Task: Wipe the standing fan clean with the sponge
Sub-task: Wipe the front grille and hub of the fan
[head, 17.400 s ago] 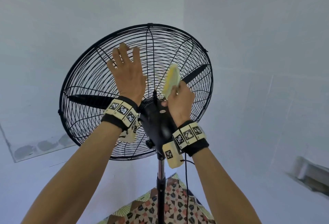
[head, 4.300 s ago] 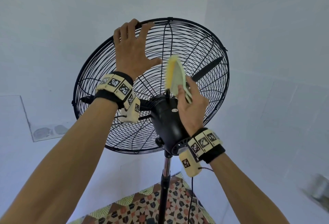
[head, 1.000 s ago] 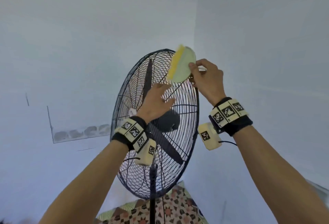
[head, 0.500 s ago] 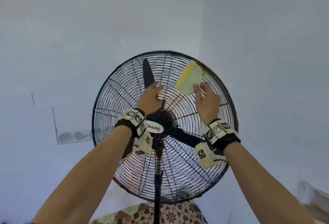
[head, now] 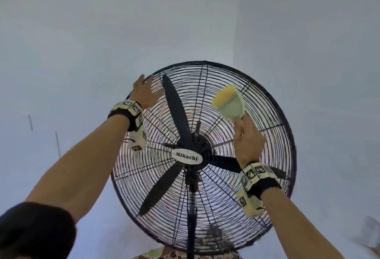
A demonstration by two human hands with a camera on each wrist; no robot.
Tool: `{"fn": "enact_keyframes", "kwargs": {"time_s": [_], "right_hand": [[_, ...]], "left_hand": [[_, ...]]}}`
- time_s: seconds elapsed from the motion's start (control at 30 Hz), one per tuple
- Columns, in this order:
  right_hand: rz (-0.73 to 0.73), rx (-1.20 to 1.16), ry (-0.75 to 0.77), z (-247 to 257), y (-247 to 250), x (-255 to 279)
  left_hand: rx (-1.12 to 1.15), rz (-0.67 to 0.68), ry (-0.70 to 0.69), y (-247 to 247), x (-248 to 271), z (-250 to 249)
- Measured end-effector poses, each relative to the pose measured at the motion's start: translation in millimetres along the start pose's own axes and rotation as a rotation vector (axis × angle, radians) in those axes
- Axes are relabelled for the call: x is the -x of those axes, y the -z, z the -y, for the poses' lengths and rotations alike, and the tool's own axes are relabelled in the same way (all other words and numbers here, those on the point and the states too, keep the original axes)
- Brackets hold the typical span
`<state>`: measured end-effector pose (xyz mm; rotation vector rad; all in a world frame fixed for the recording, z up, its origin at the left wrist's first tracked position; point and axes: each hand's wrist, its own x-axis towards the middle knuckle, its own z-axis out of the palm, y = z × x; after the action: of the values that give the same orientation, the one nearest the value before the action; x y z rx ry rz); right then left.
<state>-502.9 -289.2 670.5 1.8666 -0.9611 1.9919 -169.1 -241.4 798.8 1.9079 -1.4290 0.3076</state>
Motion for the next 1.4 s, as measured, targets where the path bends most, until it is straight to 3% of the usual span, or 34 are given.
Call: {"fn": "enact_keyframes", "kwargs": {"time_s": [0.13, 0.27, 0.4, 0.53, 0.73, 0.9, 1.07, 1.23, 1.3, 1.4], "right_hand": [[0.025, 0.002, -0.058, -14, -2, -11], [0.055, 0.009, -0.084, -25, -2, -36], [0.118, -0.043, -0.186, -20, -2, -68], [0.134, -0.079, -0.265, 4, -17, -104], [0.215, 0.067, -0.161, 68, -40, -131], [0.172, 0.014, -0.200, 99, -49, -141], [0.197, -0.001, 0.005, 111, -60, -122], [0.587, 0.280, 0.183, 123, -69, -119], [0.513, 0.270, 0.156, 127, -66, -137], [0.271, 0.225, -0.001, 123, -65, -175]], "left_hand": [[-0.051, 0.008, 0.020, 14, -34, 14], [0.027, 0.154, -0.060, 17, -49, 34], [-0.014, 0.074, -0.067, 13, -58, 47], [-0.080, 0.053, -0.038, 24, -24, 26], [-0.168, -0.042, 0.022, 31, 13, 2], [-0.114, -0.052, 0.016, 33, 24, -2], [-0.057, -0.054, 0.009, 34, 25, 2], [-0.075, 0.008, -0.043, 41, 16, -6], [-0.081, 0.029, -0.065, 41, 13, -5], [-0.109, 0.018, -0.092, 37, 15, -4]]}}
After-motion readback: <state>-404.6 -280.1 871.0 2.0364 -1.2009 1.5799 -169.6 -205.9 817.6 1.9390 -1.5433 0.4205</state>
